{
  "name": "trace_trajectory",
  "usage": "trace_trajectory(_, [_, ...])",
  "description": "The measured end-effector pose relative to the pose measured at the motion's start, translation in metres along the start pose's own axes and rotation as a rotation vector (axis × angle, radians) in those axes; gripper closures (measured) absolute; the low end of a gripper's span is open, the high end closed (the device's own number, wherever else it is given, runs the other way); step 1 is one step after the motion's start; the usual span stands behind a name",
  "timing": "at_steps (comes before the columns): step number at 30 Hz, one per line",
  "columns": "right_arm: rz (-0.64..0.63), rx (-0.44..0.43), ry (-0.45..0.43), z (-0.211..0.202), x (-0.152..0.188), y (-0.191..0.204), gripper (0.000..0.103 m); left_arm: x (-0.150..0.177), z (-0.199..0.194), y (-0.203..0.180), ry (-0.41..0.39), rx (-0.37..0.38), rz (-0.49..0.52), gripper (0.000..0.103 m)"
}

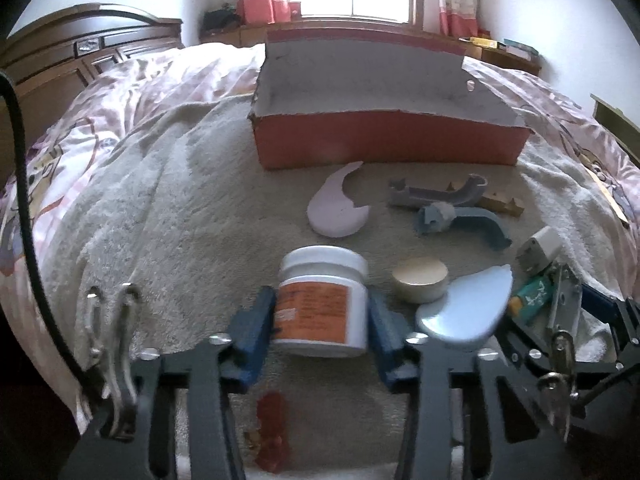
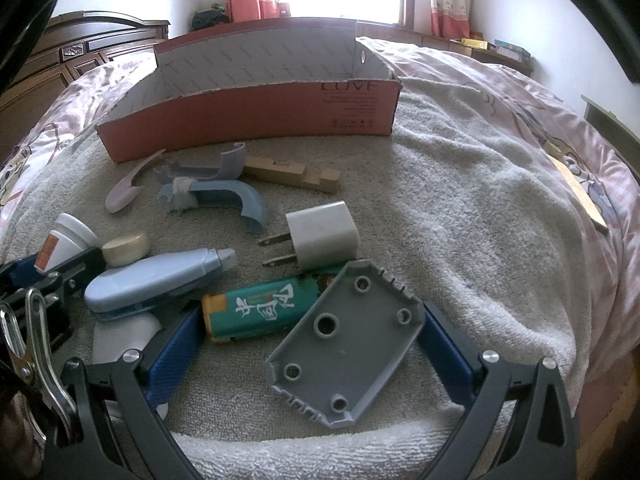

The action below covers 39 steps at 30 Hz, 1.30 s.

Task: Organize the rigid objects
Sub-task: 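Grasp the white jar with orange label with the left gripper while the right gripper grasps the grey plate, then lift the jar and grey plate and carry both toward the cardboard box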

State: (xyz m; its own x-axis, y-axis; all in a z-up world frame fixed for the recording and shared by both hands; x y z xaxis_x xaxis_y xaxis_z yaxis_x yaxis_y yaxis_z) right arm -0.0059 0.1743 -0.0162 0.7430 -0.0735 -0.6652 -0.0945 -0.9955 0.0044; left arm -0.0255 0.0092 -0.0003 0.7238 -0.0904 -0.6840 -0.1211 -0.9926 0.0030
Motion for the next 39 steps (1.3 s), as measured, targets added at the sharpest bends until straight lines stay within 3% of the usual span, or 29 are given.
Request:
trace_trajectory(5, [0.000, 0.000, 0.000, 0.001, 0.000, 0.000, 0.000, 0.001, -0.002, 0.001, -0.007, 0.010, -0.006, 0.061])
trace_trajectory(10, [-0.004, -0.007, 0.008, -0.002, -0.001, 0.000, 0.000, 0.004, -0.003, 0.015, -0.013, 0.006, -0.079, 0.061])
trace_trajectory(14, [-0.019, -0.044, 0.023, -0.003, -0.001, -0.005, 0.000, 0.005, -0.002, 0.026, -0.017, 0.026, -0.135, 0.061])
trace_trajectory(22, [-0.029, -0.128, 0.019, -0.018, -0.003, -0.019, 0.002, 0.008, 0.001, 0.029, -0.020, 0.046, -0.148, 0.061])
trace_trajectory(32, [-0.126, -0.202, 0.002, -0.038, -0.004, -0.017, 0.003, 0.009, 0.000, 0.029, -0.031, 0.055, -0.155, 0.062])
trace_trajectory(36, [-0.144, -0.227, 0.034, -0.039, -0.001, -0.020, 0.006, 0.009, 0.000, 0.029, -0.031, 0.056, -0.155, 0.062])
trace_trajectory(39, [-0.236, -0.229, 0.059, -0.040, 0.004, -0.020, 0.006, 0.009, 0.000, 0.029, -0.032, 0.055, -0.155, 0.062])
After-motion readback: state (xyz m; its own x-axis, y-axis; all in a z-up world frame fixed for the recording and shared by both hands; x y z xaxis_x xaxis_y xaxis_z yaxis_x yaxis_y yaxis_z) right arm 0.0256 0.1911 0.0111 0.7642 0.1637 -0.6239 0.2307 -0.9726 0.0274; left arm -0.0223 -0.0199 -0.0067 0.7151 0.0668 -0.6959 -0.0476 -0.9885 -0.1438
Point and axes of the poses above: each gripper's, at about its wrist camera, not at the fingertips, and z roughly the way its jaws point, y to its left, x to its underside, the point moved 2 cm from there along z, roughly the way its jaws point, and after that the axes turned 3 degrees about y, right-handed, at the moved point
